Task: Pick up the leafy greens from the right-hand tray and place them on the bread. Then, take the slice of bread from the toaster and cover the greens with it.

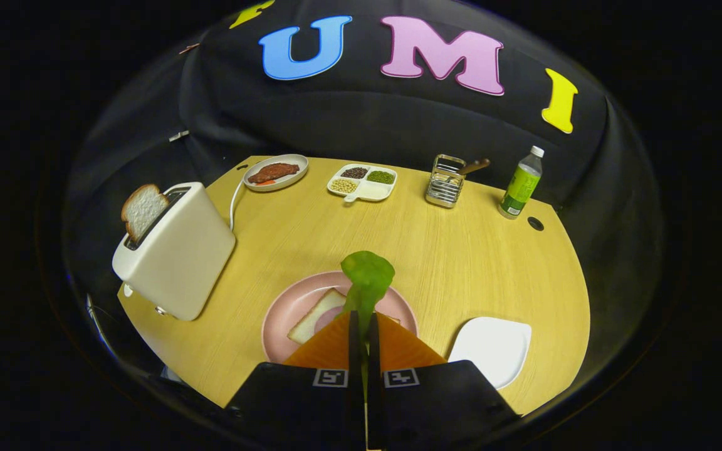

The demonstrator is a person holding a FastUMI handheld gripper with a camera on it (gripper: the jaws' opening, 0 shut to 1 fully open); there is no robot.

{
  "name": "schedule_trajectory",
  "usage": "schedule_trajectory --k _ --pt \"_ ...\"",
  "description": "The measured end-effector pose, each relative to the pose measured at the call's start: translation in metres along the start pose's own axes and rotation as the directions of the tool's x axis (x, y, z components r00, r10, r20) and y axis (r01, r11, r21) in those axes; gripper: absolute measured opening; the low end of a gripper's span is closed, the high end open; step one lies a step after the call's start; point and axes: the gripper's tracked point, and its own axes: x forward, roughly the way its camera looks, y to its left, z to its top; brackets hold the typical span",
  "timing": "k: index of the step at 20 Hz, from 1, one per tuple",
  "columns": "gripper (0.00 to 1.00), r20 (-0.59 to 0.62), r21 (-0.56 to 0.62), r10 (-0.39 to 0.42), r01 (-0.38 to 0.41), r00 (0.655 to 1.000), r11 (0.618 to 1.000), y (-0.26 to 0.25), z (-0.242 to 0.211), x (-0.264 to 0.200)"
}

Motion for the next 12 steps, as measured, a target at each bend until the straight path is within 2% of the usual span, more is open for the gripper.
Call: schedule_trajectory --k 8,12 --pt "0.13 -0.061 -0.063 -0.035 0.031 0.998 0.998 0.007 -0.014 0.033" --pt "0.23 -0.080 -0.055 -0.036 0.032 0.996 0.998 0.011 -0.022 0.040"
